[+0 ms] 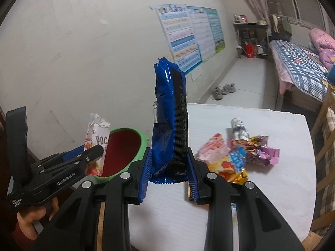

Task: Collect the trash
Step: 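Carry the tube packs with the left tool while the right tool carries the blue wrapper over the bin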

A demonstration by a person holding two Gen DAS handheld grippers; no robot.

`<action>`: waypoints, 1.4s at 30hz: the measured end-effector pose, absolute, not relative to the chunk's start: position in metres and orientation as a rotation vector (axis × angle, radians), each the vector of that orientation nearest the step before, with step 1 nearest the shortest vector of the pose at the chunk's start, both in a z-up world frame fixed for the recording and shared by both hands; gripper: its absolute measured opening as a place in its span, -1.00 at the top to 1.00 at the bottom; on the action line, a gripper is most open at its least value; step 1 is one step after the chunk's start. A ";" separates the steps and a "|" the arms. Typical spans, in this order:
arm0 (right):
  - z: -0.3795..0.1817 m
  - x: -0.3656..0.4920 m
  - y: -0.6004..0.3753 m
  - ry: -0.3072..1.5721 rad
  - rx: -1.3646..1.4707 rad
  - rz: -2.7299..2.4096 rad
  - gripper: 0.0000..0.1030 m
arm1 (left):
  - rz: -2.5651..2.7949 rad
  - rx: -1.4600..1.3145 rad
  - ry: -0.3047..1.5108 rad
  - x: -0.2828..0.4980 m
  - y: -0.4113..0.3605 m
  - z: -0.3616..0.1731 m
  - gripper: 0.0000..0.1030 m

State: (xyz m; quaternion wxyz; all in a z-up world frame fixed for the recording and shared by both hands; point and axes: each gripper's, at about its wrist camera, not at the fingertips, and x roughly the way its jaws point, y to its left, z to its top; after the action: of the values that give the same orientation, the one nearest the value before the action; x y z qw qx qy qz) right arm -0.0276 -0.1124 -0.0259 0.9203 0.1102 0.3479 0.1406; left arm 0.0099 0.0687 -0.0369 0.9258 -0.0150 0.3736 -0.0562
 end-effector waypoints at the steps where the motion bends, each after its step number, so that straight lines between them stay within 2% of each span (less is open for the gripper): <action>1: -0.026 -0.028 -0.109 0.716 0.221 0.295 0.39 | -0.111 -0.035 0.766 0.011 0.071 -0.036 0.29; 42: -0.017 0.012 0.014 0.749 0.049 0.551 0.38 | 0.093 -0.105 0.794 0.022 0.173 -0.057 0.29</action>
State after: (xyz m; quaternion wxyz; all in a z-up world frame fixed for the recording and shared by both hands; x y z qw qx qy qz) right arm 0.0115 0.0138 -0.0167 0.8936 0.0235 0.3610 0.2658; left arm 0.0218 0.1731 -0.0569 0.9198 -0.0509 0.3865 0.0455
